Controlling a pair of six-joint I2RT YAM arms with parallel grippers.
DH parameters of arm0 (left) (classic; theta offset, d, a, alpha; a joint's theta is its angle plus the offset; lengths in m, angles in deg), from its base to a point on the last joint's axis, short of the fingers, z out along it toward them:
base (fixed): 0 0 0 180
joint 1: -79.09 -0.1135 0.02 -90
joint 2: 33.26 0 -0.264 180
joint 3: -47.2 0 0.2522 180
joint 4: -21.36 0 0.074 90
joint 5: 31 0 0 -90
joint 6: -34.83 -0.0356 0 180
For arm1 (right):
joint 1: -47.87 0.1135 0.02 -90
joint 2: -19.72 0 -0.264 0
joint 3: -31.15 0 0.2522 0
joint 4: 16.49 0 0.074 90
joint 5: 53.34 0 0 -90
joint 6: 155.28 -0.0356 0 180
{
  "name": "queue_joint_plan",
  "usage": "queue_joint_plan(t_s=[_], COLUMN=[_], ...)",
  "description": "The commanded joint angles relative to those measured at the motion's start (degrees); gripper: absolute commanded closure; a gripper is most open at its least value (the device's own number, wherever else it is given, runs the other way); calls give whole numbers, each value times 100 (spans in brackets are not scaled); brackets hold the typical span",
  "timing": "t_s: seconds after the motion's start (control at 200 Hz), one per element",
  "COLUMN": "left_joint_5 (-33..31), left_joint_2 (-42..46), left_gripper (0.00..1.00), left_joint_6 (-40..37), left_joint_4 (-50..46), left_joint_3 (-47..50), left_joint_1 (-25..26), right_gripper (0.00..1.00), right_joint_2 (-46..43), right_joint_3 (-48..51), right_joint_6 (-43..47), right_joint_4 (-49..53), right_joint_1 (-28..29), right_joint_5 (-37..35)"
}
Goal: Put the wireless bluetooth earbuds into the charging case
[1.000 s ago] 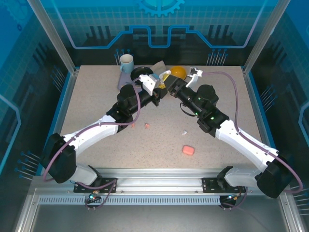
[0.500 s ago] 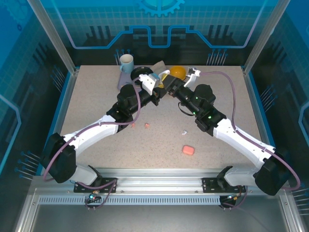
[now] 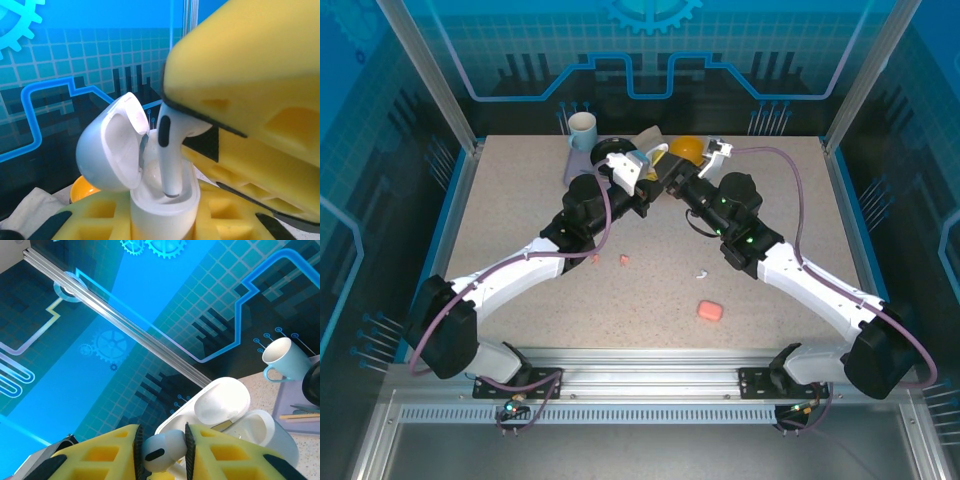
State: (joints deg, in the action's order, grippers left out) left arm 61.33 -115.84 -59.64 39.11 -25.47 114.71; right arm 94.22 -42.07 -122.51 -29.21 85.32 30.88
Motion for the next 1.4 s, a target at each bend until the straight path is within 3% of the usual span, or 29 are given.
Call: queue_joint_plan(t_s=[0.0,0.245,0.51,0.73,1.396], left_joint_5=[346,386,365,309,-12], left_joint_2=[71,58,85,93,154], left_gripper=[100,100,100,100,100], left_joint_6=[-1,30,16,-9,-4], left_joint_4=[375,414,400,375,424], left_joint_3=[-225,-243,-296,-327,-279], left_joint_1=[101,112,125,134,135], right_gripper=[71,73,74,74,74], right_joint_2=[43,126,118,78,-234], right_joint_3=[-57,-2,-17,317,311], right_joint_6=[-131,-265,564,675,961], right_joint_4=[-148,-97,259,132,801], right_joint_1=[8,25,323,421,491], right_joint_5=[-35,-165,-491,-729,-672])
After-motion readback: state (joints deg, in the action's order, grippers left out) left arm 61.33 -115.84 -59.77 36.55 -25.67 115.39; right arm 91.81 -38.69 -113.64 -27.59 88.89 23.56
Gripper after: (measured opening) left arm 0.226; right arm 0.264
